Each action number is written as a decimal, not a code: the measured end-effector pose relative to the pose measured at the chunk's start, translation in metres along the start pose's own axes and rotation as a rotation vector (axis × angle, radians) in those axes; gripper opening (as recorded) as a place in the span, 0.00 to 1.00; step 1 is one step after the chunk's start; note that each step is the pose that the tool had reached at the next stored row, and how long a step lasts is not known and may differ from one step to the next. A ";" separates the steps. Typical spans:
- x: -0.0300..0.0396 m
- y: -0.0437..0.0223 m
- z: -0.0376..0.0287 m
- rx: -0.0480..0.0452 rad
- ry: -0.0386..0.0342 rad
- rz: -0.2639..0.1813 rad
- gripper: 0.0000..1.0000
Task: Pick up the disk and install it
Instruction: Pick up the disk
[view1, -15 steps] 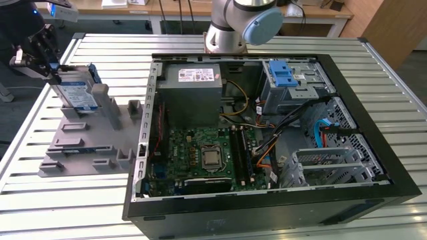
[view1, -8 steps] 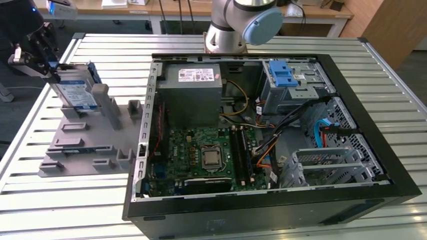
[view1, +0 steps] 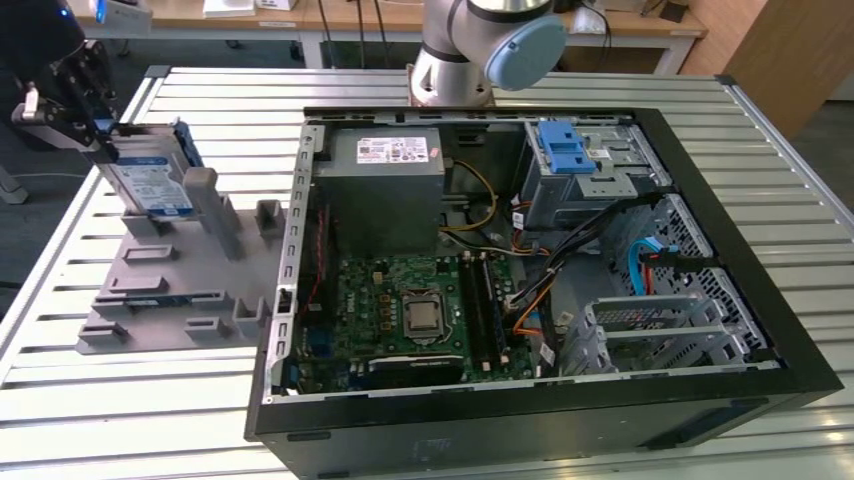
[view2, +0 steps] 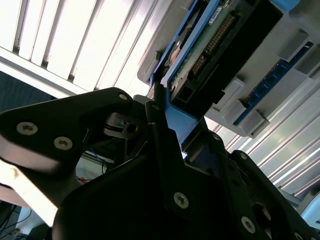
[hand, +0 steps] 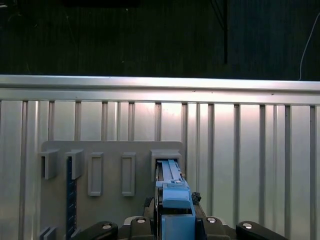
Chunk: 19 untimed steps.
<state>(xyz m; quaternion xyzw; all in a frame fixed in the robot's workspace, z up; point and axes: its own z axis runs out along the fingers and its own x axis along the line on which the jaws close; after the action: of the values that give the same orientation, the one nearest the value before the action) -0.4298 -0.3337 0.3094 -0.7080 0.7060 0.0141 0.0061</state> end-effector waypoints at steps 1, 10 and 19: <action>0.0000 0.0000 -0.0007 0.0000 0.0000 0.000 0.36; -0.0003 0.0001 -0.0077 0.0000 0.0000 0.000 0.36; -0.0006 0.0002 -0.0155 0.0000 0.0000 0.000 0.36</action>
<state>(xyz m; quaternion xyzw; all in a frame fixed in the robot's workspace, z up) -0.4298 -0.3336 0.3250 -0.7080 0.7060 0.0141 0.0061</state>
